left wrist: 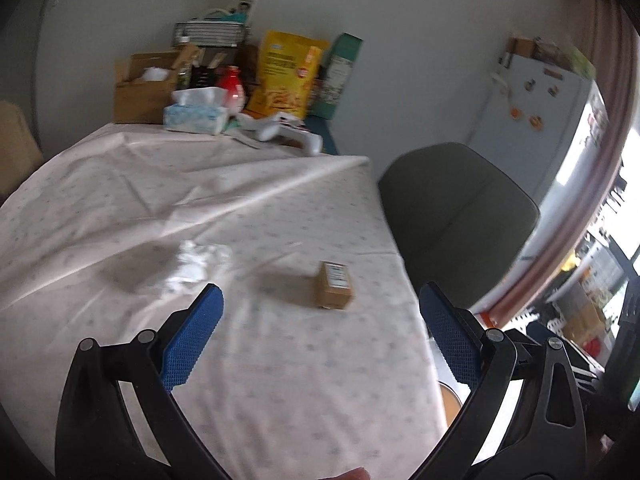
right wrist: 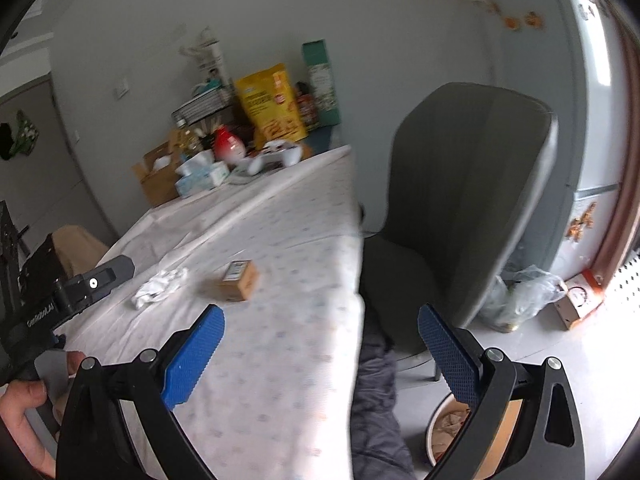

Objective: Collect trash
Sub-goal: 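Move both open tools back over the table, then grasp the cardboard box with the right tool while the left tool grasps crumpled plastic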

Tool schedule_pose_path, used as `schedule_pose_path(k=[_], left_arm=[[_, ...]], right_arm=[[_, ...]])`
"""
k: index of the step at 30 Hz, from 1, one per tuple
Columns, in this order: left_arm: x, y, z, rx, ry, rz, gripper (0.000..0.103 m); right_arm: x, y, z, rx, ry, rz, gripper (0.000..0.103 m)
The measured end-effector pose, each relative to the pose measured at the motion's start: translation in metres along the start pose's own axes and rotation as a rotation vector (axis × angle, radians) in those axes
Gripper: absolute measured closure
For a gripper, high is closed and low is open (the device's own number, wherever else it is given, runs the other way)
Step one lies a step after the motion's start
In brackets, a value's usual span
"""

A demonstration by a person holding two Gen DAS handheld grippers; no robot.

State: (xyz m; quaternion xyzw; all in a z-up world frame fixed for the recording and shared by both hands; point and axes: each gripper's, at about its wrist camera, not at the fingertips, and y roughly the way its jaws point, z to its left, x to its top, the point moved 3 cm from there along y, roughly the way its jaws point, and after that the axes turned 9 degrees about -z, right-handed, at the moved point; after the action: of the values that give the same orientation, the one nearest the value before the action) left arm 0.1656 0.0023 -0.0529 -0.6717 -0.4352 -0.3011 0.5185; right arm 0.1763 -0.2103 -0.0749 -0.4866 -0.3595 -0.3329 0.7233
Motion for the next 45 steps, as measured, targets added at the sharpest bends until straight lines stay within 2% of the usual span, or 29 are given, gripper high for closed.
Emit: schedule_pose_path(k=[10, 26, 29, 31, 32, 33, 34, 35, 41, 45], left_arm=[[0.007, -0.003, 0.056, 0.071, -0.05, -0.014, 0.006], [0.0, 0.016, 0.14, 0.157, -0.152, 0.004, 0.006], [-0.002, 0.02, 0.15, 0.167, -0.165, 0.008, 0.006], [-0.003, 0.024, 0.152, 0.165, -0.158, 0.018, 0.006], [-0.004, 0.027, 0.151, 0.167, -0.152, 0.025, 0.007], [-0.005, 0.029, 0.15, 0.166, -0.148, 0.029, 0.007], [-0.005, 0.032, 0.148, 0.164, -0.142, 0.036, 0.008], [-0.006, 0.037, 0.143, 0.158, -0.127, 0.048, 0.009], [-0.011, 0.064, 0.12, 0.164, -0.045, 0.1, 0.013], [-0.013, 0.081, 0.115, 0.172, -0.037, 0.13, 0.014]], right_arm=[[0.0, 0.04, 0.044, 0.091, -0.042, 0.062, 0.011], [-0.023, 0.129, 0.084, 0.099, -0.121, 0.21, 0.018], [-0.025, 0.145, 0.091, 0.097, -0.133, 0.226, 0.024], [-0.026, 0.156, 0.094, 0.088, -0.136, 0.241, 0.036], [-0.027, 0.162, 0.095, 0.088, -0.134, 0.252, 0.038], [-0.028, 0.167, 0.096, 0.088, -0.134, 0.259, 0.045], [-0.029, 0.171, 0.097, 0.088, -0.137, 0.265, 0.059], [-0.03, 0.174, 0.098, 0.072, -0.156, 0.261, 0.069], [-0.022, 0.166, 0.089, 0.104, -0.108, 0.245, 0.069], [-0.017, 0.152, 0.082, 0.121, -0.093, 0.228, 0.069]])
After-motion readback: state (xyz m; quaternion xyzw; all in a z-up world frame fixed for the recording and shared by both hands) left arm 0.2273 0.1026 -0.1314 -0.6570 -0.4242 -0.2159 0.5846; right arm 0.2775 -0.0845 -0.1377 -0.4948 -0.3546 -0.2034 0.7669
